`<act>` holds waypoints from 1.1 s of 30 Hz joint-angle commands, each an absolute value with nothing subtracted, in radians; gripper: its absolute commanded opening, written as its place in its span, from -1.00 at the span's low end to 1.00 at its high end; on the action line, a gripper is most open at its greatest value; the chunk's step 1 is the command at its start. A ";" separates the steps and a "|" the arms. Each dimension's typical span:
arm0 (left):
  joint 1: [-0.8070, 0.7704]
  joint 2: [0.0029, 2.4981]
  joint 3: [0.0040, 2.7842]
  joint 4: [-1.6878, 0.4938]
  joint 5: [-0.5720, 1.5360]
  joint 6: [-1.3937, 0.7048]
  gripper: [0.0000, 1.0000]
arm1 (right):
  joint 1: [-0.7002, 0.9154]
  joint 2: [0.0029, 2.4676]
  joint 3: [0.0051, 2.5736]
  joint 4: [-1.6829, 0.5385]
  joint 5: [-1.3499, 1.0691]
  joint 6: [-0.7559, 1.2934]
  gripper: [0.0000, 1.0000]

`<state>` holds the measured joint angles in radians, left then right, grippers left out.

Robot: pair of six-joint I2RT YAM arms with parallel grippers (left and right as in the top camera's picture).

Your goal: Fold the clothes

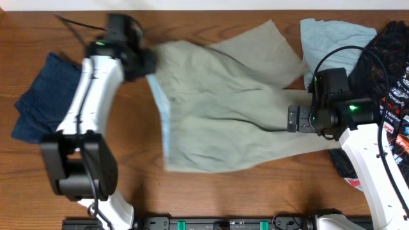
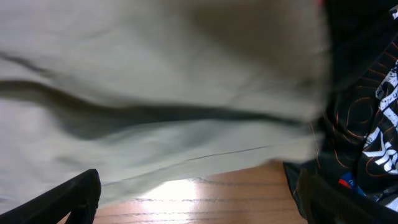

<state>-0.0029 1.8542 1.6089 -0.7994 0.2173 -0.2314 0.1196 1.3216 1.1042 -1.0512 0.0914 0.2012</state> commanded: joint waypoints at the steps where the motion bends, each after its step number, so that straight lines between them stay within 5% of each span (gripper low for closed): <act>1: 0.017 1.843 1.615 -0.879 0.201 -0.255 0.96 | 0.110 1.315 1.112 -1.043 0.109 0.213 0.99; 14: -0.081 1.842 1.403 -1.293 0.306 -0.276 0.96 | 0.077 1.318 1.111 -1.017 0.180 0.277 0.99; 33: -0.202 1.488 0.818 -0.922 0.235 -0.767 0.97 | 0.019 1.330 1.100 -1.082 0.176 0.374 0.99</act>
